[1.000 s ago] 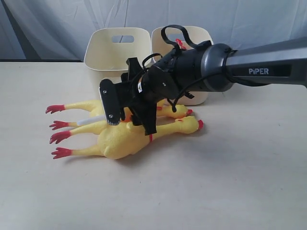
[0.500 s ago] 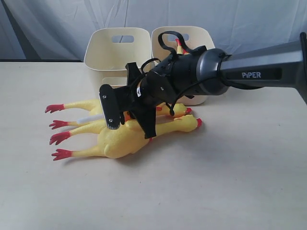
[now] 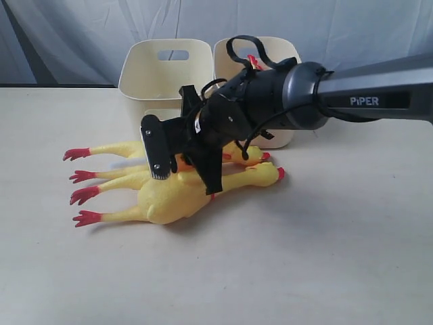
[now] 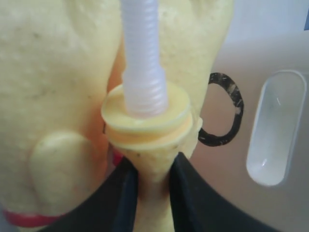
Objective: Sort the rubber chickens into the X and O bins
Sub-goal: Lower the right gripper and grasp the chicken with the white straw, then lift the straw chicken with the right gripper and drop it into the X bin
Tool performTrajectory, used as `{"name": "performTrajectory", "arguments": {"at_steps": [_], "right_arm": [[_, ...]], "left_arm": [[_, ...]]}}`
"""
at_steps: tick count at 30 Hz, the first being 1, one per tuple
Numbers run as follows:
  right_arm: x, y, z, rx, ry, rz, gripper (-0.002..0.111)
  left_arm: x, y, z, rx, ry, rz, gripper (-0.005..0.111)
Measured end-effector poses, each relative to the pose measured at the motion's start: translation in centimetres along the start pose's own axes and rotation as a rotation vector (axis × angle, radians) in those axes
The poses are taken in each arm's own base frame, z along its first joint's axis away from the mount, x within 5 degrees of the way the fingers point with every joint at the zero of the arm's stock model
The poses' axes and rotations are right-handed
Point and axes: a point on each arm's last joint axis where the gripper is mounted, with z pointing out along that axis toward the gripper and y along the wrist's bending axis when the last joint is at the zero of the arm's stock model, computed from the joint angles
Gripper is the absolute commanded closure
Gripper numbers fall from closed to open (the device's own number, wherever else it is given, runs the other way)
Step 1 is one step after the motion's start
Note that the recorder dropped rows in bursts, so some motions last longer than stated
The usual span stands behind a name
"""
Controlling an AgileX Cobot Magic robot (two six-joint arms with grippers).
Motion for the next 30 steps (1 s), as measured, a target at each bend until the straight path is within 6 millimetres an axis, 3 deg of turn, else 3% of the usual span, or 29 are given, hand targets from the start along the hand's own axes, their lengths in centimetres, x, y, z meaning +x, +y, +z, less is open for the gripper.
{"name": "performTrajectory", "arguments": {"at_steps": [12, 23, 30], "right_arm": [[-1.4, -1.8, -4.3, 0.042, -0.131, 0.253, 0.109], [-2.4, -5.3, -9.0, 0.289, -0.332, 0.538, 0.109], [-0.9, -7.3, -10.4, 0.435, -0.395, 0.754, 0.109]], "left_arm": [[0.0, 0.0, 0.0, 0.000, 0.000, 0.000, 0.106], [0.0, 0.0, 0.0, 0.000, 0.000, 0.000, 0.106], [0.0, 0.0, 0.0, 0.000, 0.000, 0.000, 0.106]]}}
